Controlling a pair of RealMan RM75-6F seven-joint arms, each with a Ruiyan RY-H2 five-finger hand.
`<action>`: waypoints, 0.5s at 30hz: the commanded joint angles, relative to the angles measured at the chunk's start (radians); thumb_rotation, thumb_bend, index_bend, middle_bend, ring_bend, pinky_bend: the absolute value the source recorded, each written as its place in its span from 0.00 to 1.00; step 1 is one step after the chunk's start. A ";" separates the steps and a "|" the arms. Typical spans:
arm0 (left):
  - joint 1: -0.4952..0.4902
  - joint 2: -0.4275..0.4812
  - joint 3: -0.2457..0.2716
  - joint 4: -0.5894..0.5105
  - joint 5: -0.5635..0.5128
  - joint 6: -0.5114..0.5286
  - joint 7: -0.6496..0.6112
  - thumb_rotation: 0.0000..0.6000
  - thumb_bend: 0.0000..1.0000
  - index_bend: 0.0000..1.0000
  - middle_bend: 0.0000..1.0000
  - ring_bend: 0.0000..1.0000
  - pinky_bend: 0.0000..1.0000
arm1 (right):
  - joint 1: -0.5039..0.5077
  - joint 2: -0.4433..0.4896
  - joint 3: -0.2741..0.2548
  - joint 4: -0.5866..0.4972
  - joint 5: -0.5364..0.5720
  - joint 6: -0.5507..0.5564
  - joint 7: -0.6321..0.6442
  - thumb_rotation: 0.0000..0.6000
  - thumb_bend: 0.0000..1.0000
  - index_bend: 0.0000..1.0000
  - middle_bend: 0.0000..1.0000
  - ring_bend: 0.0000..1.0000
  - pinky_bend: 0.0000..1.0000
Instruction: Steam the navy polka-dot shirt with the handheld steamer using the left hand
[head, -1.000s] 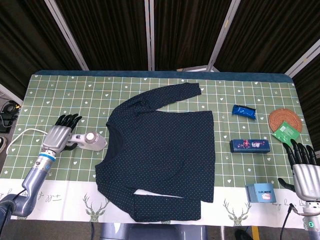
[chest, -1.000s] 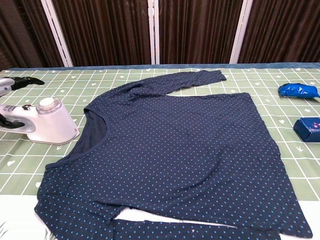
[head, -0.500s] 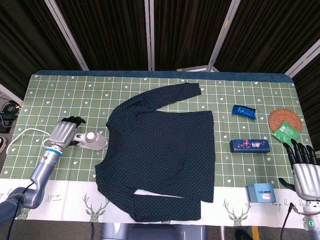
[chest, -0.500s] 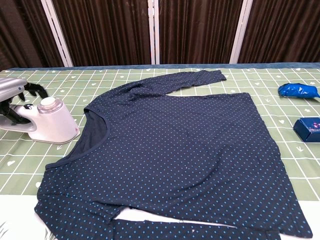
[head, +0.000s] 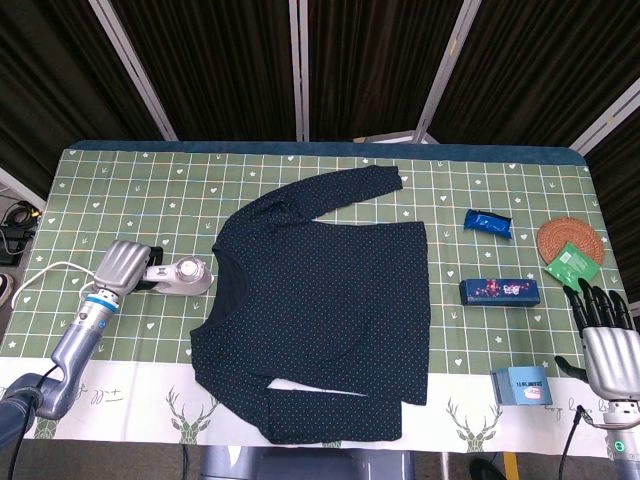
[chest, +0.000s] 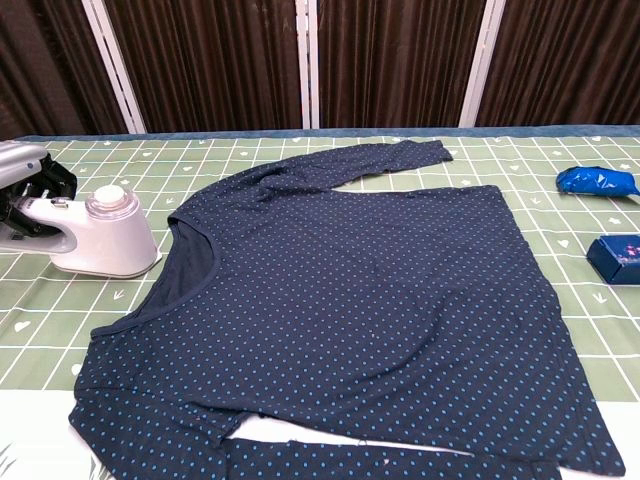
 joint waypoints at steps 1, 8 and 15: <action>0.000 0.027 0.011 -0.030 0.026 0.025 -0.043 1.00 0.56 0.92 0.85 0.77 0.97 | 0.000 -0.001 0.000 -0.001 0.000 0.000 -0.002 1.00 0.00 0.00 0.00 0.00 0.00; -0.016 0.067 0.011 -0.093 0.075 0.085 -0.101 1.00 0.57 0.92 0.85 0.77 0.97 | 0.002 0.000 0.002 -0.004 0.005 -0.001 -0.005 1.00 0.00 0.00 0.00 0.00 0.00; -0.094 0.062 -0.039 -0.179 0.053 0.030 -0.045 1.00 0.57 0.92 0.85 0.77 0.97 | 0.002 0.002 0.007 -0.007 0.013 -0.002 -0.001 1.00 0.00 0.00 0.00 0.00 0.00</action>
